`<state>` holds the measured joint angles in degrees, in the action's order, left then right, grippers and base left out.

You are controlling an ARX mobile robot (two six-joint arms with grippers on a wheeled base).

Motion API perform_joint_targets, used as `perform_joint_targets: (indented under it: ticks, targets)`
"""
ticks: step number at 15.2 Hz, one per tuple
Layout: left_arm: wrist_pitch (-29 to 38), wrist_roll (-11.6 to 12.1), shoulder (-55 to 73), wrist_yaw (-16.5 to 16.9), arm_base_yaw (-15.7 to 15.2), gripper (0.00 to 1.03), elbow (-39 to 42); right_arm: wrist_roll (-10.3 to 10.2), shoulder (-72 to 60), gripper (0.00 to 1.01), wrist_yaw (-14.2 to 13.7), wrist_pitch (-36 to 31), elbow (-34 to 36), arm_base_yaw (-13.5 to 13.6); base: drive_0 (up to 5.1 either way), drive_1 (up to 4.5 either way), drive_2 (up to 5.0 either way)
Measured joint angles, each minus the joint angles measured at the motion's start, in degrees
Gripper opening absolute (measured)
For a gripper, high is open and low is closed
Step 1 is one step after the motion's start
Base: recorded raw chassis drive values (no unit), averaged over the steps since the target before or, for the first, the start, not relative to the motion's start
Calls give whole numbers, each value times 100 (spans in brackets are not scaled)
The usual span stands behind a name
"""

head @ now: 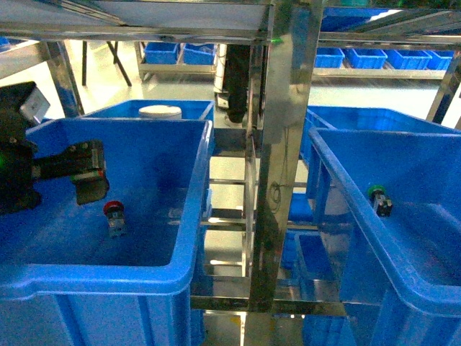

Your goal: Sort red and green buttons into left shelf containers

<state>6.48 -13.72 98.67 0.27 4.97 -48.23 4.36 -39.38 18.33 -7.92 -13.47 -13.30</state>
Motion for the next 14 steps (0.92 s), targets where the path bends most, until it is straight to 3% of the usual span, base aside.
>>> perform_joint_targets:
  ticks: [6,11,14]
  targets:
    - [44,-284,-1126,83,223,98,557,0,0,98,0,0,-2,0,0,0,0]
    - [-435,-286,-3150,-920,953,98,1403,0,-2,98,0,0,-2,0,0,0,0]
    - [-605,-428,-3543,-1080,1016,98,1519,0,0,98,0,0,0,0,0,0,0]
